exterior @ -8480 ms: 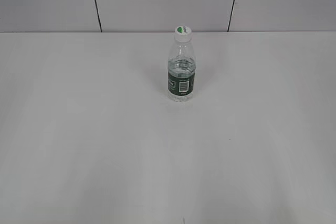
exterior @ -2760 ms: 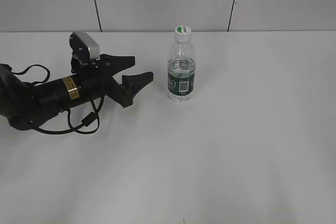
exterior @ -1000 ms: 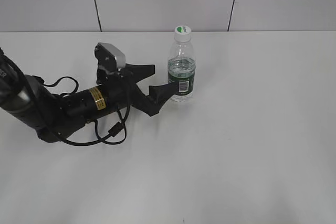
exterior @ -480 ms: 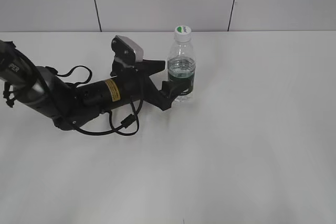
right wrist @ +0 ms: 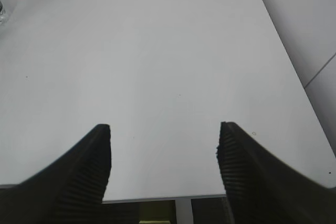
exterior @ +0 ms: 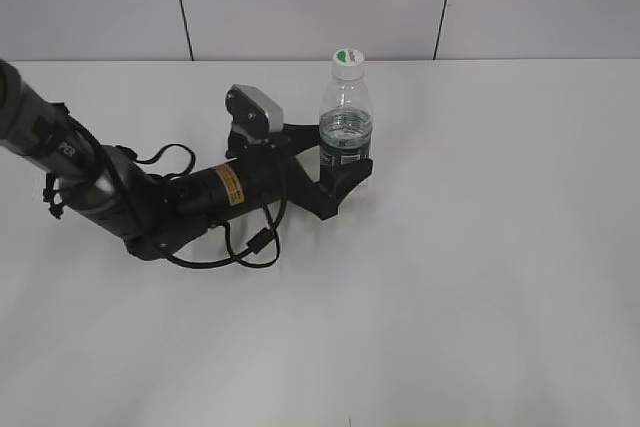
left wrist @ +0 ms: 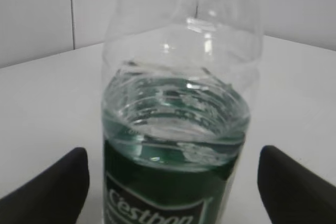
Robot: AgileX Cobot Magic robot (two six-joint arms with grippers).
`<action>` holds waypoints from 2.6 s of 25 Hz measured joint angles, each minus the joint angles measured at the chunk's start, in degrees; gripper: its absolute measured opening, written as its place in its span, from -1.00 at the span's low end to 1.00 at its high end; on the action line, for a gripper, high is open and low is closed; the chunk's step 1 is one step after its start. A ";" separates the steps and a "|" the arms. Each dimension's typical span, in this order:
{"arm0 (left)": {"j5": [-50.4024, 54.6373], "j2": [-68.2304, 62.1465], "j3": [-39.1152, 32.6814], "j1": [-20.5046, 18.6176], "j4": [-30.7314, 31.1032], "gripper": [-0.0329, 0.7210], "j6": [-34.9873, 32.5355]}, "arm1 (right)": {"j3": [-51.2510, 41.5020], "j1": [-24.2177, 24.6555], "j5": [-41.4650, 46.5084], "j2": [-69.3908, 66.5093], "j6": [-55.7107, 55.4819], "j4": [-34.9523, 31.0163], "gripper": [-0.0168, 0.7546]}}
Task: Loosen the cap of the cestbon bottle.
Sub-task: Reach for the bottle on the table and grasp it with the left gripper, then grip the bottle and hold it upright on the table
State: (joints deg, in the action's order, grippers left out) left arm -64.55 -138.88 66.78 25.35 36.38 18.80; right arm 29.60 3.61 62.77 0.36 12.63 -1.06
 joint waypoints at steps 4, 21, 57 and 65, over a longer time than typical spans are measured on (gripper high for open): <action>0.76 -0.26 1.55 0.73 -0.20 0.65 0.88 | 0.00 0.00 0.00 0.00 0.00 0.00 0.32; 2.73 -3.03 7.52 1.13 0.61 0.65 4.69 | 0.00 0.00 0.00 0.00 0.00 0.00 0.32; -2.47 3.32 -3.92 -1.30 13.65 0.16 1.48 | 0.00 0.00 0.00 0.00 0.00 0.00 0.32; -4.06 4.83 -9.34 -0.35 16.68 0.16 0.99 | 0.00 0.00 0.00 0.00 0.00 0.00 0.32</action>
State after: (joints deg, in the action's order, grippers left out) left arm -68.61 -134.05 57.43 25.00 53.06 19.79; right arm 29.60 3.61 62.77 0.36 12.63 -1.06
